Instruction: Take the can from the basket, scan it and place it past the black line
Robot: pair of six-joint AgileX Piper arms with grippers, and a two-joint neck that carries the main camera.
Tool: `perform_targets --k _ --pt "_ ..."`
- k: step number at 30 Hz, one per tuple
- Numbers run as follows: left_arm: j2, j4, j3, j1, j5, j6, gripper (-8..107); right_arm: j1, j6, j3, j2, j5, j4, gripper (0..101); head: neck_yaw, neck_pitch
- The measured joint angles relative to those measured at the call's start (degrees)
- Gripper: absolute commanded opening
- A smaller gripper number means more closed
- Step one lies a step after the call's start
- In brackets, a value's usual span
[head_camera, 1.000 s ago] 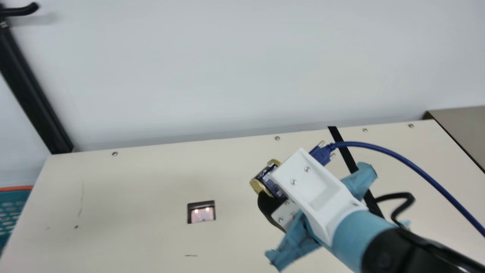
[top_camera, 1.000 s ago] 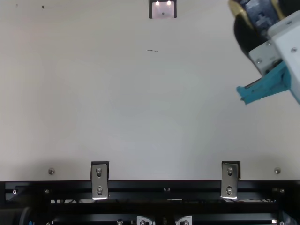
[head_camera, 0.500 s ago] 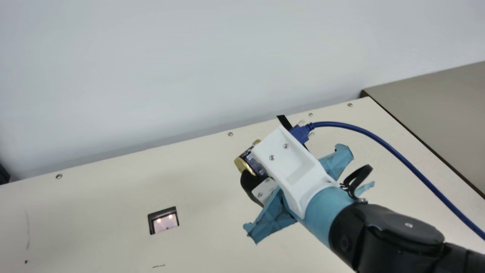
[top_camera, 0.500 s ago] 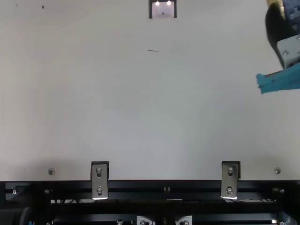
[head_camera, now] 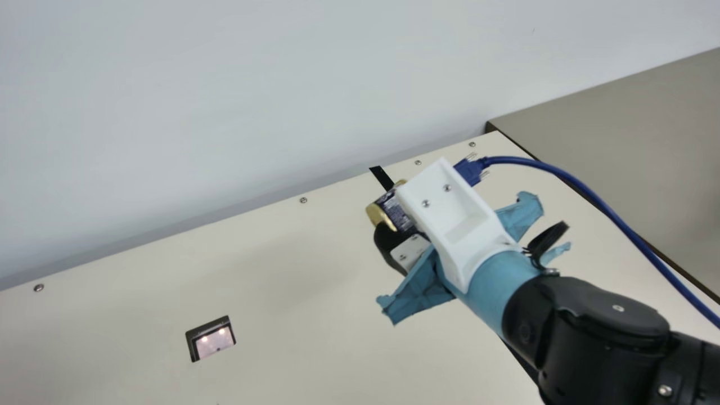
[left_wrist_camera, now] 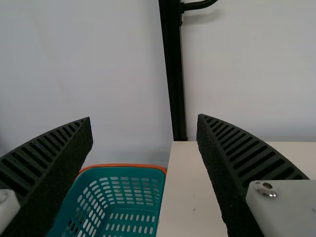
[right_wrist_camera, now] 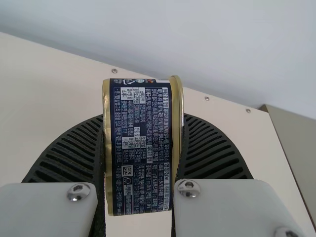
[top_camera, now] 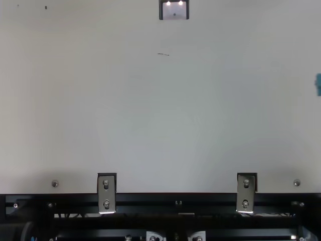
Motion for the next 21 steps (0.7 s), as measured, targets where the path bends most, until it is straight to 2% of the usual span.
perform_targets --k 21 --pt "0.0 0.0 0.0 0.0 0.0 0.0 90 -14.4 -13.7 -1.0 -6.9 -2.5 8.8 0 -0.3 0.0"
